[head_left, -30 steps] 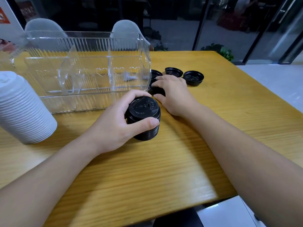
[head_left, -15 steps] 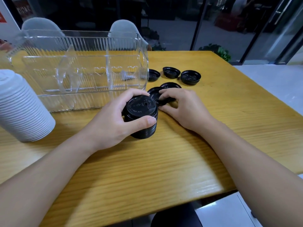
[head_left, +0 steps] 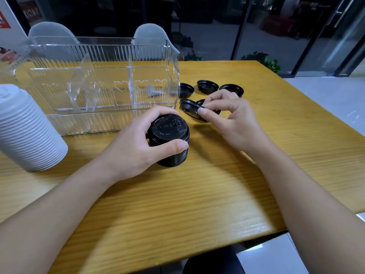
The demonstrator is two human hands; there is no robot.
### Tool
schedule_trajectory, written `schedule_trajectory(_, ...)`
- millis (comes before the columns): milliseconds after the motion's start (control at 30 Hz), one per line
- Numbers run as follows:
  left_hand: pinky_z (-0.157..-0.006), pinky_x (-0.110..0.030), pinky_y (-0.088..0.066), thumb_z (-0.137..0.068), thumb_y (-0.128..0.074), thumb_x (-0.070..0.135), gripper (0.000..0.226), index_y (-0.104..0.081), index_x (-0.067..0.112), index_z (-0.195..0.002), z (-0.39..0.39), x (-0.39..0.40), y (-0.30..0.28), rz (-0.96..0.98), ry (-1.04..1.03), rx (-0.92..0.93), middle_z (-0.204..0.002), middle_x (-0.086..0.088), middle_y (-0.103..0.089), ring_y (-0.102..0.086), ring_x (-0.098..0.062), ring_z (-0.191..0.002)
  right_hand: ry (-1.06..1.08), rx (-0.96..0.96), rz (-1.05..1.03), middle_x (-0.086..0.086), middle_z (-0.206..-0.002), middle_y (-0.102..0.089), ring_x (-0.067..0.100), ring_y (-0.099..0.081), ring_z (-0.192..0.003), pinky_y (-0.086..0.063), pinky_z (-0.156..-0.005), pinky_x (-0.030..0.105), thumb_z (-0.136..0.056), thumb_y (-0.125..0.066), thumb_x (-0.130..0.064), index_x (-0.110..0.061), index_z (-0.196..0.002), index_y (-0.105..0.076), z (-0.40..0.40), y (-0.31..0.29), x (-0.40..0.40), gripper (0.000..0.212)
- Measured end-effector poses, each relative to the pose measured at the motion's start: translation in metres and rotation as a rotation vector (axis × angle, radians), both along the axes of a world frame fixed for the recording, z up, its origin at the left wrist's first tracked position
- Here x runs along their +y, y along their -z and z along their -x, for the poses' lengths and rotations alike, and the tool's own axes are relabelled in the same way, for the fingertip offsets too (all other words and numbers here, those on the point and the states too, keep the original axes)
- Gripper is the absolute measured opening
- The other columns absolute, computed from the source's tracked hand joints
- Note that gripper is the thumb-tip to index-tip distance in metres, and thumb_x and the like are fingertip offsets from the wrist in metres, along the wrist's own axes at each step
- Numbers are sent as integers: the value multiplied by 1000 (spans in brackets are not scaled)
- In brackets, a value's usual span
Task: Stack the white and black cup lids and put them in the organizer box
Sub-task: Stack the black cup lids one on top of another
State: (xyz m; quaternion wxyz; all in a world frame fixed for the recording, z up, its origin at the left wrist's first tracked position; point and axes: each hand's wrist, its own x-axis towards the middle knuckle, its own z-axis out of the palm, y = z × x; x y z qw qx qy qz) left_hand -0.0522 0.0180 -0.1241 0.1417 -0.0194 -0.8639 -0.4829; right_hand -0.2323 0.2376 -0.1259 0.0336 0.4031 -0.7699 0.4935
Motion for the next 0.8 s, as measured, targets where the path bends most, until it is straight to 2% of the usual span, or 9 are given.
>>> schedule_trajectory(133,-112,-45,-59,-88,-92,59,67,-65,38,-145,0,-1,0,13,-4,-7,-132,16,-78,-75,-12,-126,-89,-215,200,18,-100,-78,21,-66,-90,-54,-84,34,-99,-85,-15,-7,-101,-87,-1,-9,3,8)
schedule_trajectory(233,-116,-48,-56,-86,-88,68,73,-62,42,-149,0,-2,1,3,-26,-5,-135,19,-76,-72,-9,-131,-125,-383,330,13,-86,-74,24,-63,-80,-53,-81,38,-99,-84,-17,-7,-98,-84,-3,-14,4,10)
schedule_trajectory(300,-123,-50,-52,-85,-83,71,79,-59,44,-155,0,0,1,-37,-39,17,-143,18,-73,-68,-8,-140,-181,-512,414,7,-81,-73,23,-64,-74,-54,-76,36,-97,-82,-18,-5,-97,-80,-5,-16,3,13)
schedule_trajectory(433,-129,-48,-46,-90,-84,61,92,-45,37,-170,-2,4,-2,-93,-60,117,-161,15,-63,-59,-8,-152,-302,-618,443,4,-72,-70,20,-70,-67,-51,-66,30,-90,-82,-19,-8,-90,-72,-15,-15,-2,15)
schedule_trajectory(500,-129,-45,-46,-93,-86,55,96,-39,34,-174,-4,7,-5,-60,-59,172,-166,17,-58,-56,-8,-156,-355,-624,420,11,-71,-67,19,-69,-63,-49,-63,29,-83,-87,-21,-6,-87,-69,-21,-15,-5,24)
schedule_trajectory(567,-130,-46,-45,-97,-88,44,92,-40,32,-174,-5,9,-7,-15,-55,221,-169,17,-56,-52,-10,-159,-357,-620,409,22,-80,-58,18,-68,-60,-47,-61,30,-79,-90,-22,9,-89,-62,-25,-15,-8,43)
schedule_trajectory(633,-130,-49,-46,-99,-88,35,86,-44,29,-173,-5,10,-7,-2,-63,255,-168,12,-58,-52,-16,-160,-348,-589,404,28,-87,-58,20,-68,-61,-47,-61,32,-81,-89,-18,18,-94,-58,-27,-15,-11,49)
schedule_trajectory(733,-127,-51,-48,-101,-90,24,81,-49,24,-170,-3,8,-7,-3,-88,283,-165,5,-62,-55,-25,-157,-327,-486,373,17,-102,-78,27,-70,-76,-52,-70,37,-86,-88,-11,2,-112,-73,-32,-16,-13,33)
schedule_trajectory(800,-127,-51,-48,-99,-89,20,80,-50,23,-169,-4,8,-7,3,-98,285,-164,4,-62,-55,-25,-156,-289,-428,359,16,-128,-79,35,-73,-102,-62,-92,51,-86,-91,-10,-5,-136,-71,-34,-18,-13,54)
